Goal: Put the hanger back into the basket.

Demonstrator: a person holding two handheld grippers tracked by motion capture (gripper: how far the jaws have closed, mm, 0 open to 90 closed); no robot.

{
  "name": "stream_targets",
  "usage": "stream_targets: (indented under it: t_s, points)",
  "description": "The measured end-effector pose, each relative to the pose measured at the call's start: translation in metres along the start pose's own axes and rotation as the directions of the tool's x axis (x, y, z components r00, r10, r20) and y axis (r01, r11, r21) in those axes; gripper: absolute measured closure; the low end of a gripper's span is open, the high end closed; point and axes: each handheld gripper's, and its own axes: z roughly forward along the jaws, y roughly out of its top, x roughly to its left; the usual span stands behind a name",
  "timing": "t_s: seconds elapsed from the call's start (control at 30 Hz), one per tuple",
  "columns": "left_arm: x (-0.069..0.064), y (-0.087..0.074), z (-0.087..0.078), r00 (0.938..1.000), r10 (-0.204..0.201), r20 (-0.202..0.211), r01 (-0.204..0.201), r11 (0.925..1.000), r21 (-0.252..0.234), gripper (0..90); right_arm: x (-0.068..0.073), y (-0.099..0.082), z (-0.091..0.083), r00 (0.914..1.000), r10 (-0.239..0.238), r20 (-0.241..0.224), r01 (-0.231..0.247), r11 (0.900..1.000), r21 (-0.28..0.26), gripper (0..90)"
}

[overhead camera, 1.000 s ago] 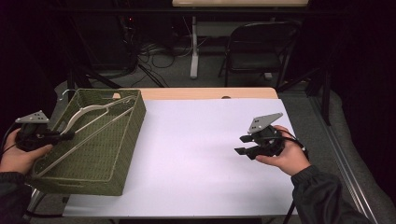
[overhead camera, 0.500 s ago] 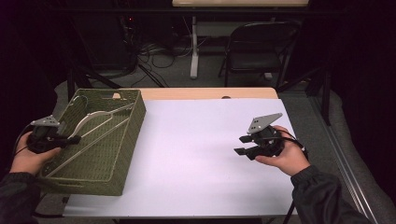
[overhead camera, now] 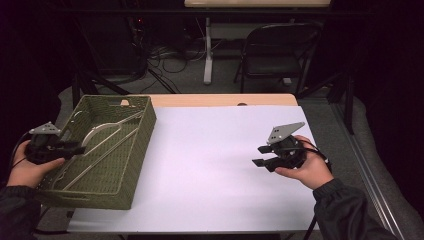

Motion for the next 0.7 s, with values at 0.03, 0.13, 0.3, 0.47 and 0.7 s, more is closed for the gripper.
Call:
stream_targets:
  t_s: [0.03,0.13,0.3,0.47,0.7]
  points:
    - [0.0,0.0,-0.003,1.0,-0.006,0.0,0.006,0.9999,-0.008,46.7,0.0,0.0,0.0,1.0,-0.001,-0.001,0.001,1.0,0.002,51.9]
    - [0.0,0.0,-0.012,0.9988,-0.013,-0.047,0.012,0.9998,-0.016,43.0,0.0,-0.001,-0.001,1.0,-0.001,0.006,0.001,1.0,-0.004,51.1]
    - [-0.001,-0.003,-0.025,0.9963,-0.053,-0.068,0.051,0.9981,-0.034,40.4,0.001,-0.002,-0.003,0.9998,0.009,0.015,-0.009,0.9999,-0.011,46.2]
    - [-0.023,-0.001,-0.042,0.9966,-0.049,-0.066,0.046,0.9976,-0.052,38.9,0.002,-0.005,-0.005,0.9986,0.015,0.05,-0.015,0.9999,-0.007,42.3]
    - [-0.081,0.016,-0.055,0.999,0.027,-0.035,-0.03,0.995,-0.095,38.2,0.001,-0.025,-0.027,0.9887,0.077,0.129,-0.078,0.9969,0.004,40.6]
